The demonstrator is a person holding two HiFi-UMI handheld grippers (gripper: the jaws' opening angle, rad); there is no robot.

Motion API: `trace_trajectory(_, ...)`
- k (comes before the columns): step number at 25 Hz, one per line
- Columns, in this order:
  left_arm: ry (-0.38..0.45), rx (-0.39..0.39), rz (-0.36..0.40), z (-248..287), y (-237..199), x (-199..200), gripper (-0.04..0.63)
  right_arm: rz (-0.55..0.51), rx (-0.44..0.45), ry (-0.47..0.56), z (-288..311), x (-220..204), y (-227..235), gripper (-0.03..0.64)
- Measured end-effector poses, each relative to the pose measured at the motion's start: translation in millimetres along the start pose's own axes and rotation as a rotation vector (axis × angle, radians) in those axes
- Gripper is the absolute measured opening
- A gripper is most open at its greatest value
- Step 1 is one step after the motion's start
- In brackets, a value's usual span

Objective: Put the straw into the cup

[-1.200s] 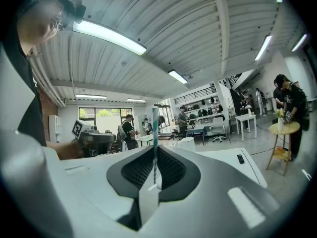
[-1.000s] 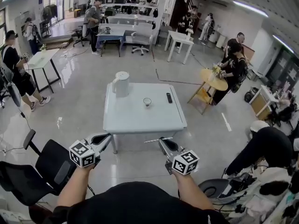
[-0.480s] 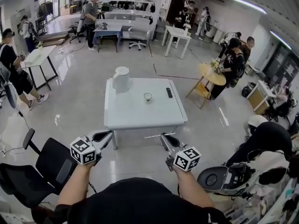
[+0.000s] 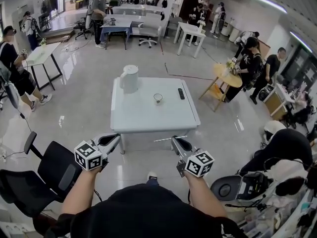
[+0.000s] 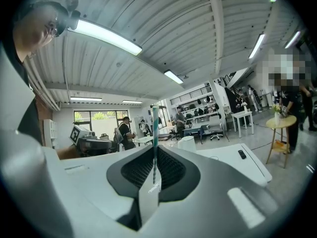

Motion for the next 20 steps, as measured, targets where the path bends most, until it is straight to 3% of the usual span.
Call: trace_trajectory(20,-0.066,0.024,-0.029,92.0,-48.1,-14.0,0.002,0.024,-0.006,-0.034,36.7,-4.4,113.4,0.054)
Point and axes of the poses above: the fingertips, and each gripper's own axes: z forward along the fingers, y to its right, x out of its top, the point moved 3 cm from there along -z, backward along the fingers, and after that the axes turned 10 degrees about x, right-handed, at the moved point
